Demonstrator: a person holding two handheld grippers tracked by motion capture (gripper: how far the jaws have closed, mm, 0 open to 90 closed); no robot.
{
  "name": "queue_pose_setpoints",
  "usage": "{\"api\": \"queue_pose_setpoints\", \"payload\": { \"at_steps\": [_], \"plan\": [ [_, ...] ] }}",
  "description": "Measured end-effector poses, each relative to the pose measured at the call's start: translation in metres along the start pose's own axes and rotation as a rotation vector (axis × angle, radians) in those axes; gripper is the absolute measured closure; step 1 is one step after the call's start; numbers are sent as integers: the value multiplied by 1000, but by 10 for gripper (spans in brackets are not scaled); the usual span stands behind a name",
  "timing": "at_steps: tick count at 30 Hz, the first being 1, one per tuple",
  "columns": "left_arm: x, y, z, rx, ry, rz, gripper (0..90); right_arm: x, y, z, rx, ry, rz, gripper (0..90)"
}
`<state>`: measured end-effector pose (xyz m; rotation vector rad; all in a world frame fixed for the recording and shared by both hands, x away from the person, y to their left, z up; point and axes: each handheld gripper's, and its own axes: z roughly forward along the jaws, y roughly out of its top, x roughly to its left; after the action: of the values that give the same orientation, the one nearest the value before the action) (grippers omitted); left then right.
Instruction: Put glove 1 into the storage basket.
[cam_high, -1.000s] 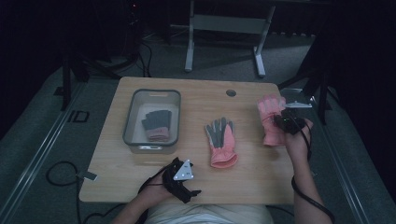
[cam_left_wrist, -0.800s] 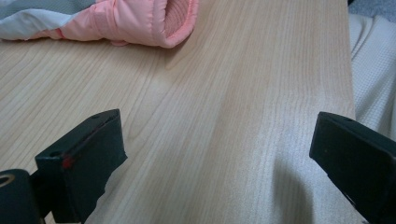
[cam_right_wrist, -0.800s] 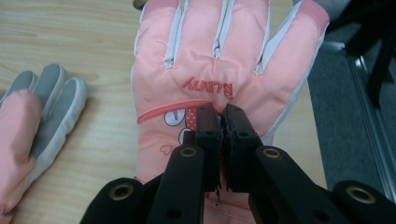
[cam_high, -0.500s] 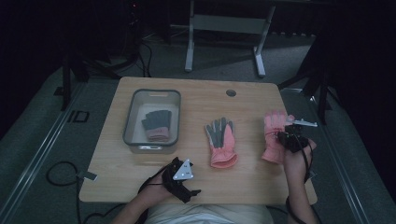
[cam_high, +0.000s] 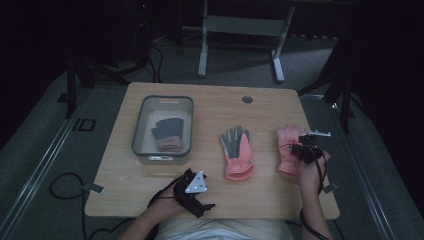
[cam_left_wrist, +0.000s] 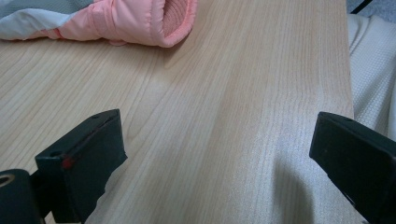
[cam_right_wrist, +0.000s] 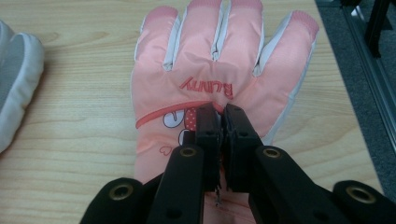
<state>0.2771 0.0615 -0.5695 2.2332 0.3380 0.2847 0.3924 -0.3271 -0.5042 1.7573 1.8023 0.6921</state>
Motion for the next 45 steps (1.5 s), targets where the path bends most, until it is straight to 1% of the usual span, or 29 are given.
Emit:
{"api": "queue_pose_setpoints", "payload": {
  "at_steps": [3, 4, 5, 8, 9, 10, 12, 15, 19, 20, 21, 22, 24, 25, 26, 27, 28, 29, 30, 31, 32, 34, 36, 38, 39, 41, 45],
  "plan": [
    [0, 0, 0, 0, -2, 0, 29, 0, 0, 8, 10, 2, 5, 852],
    [0, 0, 0, 0, -2, 0, 29, 1, 0, 11, 16, 9, 8, 850],
    [0, 0, 0, 0, 0, 1, 29, 1, 0, 14, 21, 10, 4, 848],
    [0, 0, 0, 1, -2, 3, 29, 1, -1, 18, 27, 20, 1, 840],
    [0, 0, 0, 3, -2, 3, 29, 2, -1, 20, 31, 21, -2, 839],
    [0, 0, 0, 2, -2, 3, 29, 4, -2, 23, 40, 25, -20, 830],
    [0, 0, 0, -1, -2, 1, 29, 3, -2, 25, 41, 27, -26, 824],
    [0, 0, 0, 3, -3, 6, 29, 1, -4, 27, 38, 43, -32, 815],
    [0, 0, 0, 0, -3, 2, 29, 0, -3, 27, 45, 52, -64, 783],
    [0, 0, 0, 2, -4, 3, 29, 0, -3, 27, 45, 52, -64, 783],
    [0, 0, 0, 1, -5, 2, 29, -1, -1, 24, 46, 62, -87, 734],
    [0, 0, 0, 2, -5, 3, 29, -2, 0, 22, 44, 71, -107, 710],
    [0, 0, 1, 4, -4, 5, 29, -5, 1, 17, 43, 88, -124, 672],
    [1, 0, 1, 7, -5, 5, 29, -6, 1, 16, 41, 106, -144, 645],
    [1, 0, 1, 7, -5, 5, 29, -6, 1, 16, 41, 106, -144, 645],
    [1, 0, 1, 6, -5, 5, 29, -7, 1, 14, 40, 118, -166, 626],
    [1, 0, 1, 6, -5, 5, 29, -7, 1, 14, 40, 118, -166, 626],
    [0, 0, 1, 5, -3, 6, 29, -8, 2, 12, 40, 119, -186, 602],
    [0, 0, 1, 7, -3, 8, 31, -10, 6, 10, 47, 138, -225, 568],
    [0, 0, 1, 8, -4, 7, 31, -11, 7, 10, 44, 139, -239, 569],
    [0, 0, 1, 8, -5, 6, 31, -11, 10, 11, 56, 135, -257, 574],
    [0, 0, 1, 7, -5, 5, 31, -11, 11, 11, 63, 135, -259, 585],
    [0, 0, 1, 9, -5, 6, 31, -9, 9, 18, 79, 117, -272, 572],
    [0, 0, 1, 9, -6, 5, 31, -8, 8, 20, 81, 108, -270, 571],
    [0, 0, 1, 9, -7, 5, 31, -6, 5, 23, 76, 96, -284, 554],
    [0, -1, 1, 7, -8, 5, 31, -5, 2, 25, 68, 88, -302, 540],
    [0, -1, 1, 9, -10, 3, 31, -7, -3, 26, 36, 98, -295, 507]
  ]
}}
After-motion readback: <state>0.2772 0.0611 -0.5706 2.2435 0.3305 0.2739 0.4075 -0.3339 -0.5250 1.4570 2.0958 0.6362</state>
